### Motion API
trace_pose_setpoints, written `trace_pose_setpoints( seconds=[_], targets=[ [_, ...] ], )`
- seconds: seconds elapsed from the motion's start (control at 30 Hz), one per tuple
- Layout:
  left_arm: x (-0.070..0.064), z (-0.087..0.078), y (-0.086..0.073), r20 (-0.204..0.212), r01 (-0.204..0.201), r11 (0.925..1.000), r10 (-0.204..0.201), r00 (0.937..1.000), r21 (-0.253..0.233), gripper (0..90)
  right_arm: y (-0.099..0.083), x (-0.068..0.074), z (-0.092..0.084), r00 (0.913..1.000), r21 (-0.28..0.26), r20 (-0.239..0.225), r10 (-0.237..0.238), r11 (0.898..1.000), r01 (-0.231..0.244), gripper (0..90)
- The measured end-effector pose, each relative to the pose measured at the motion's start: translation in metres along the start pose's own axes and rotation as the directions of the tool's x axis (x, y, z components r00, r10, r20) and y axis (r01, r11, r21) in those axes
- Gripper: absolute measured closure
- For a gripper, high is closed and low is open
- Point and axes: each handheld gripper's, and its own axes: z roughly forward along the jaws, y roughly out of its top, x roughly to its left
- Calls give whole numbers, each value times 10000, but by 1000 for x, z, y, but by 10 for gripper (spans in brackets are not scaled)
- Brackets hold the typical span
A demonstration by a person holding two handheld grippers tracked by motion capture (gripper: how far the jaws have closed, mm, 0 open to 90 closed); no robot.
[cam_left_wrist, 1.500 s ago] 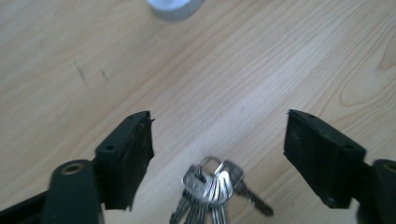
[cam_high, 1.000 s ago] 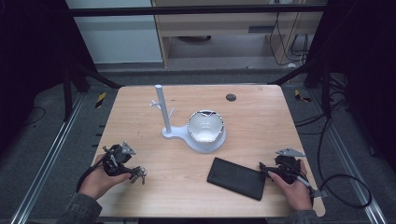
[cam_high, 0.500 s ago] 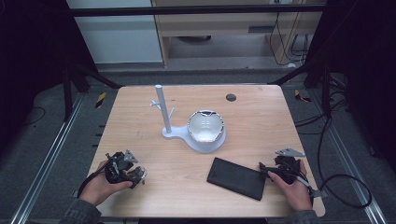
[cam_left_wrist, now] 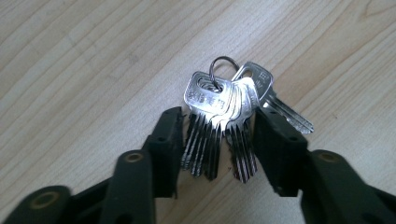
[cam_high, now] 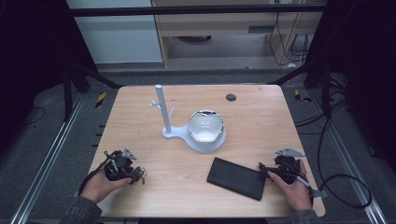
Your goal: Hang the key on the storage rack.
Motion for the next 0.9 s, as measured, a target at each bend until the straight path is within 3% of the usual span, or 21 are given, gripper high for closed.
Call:
trace_pose_setpoints(
  seconds=[0.17,0.27,0.9],
  targets=[
    [-3,-2,2,-100,-263,9991,267,9996,343,769,0,1,1,10000,17,-12,11,10000,-11,21],
    [-3,-5,1,-17,-196,9993,197,9998,315,832,0,1,1,10000,14,5,0,10000,0,22],
    [2,-16,-2,126,127,9995,-130,9998,274,870,1,2,1,9999,9,-29,-101,9999,101,21]
  ],
)
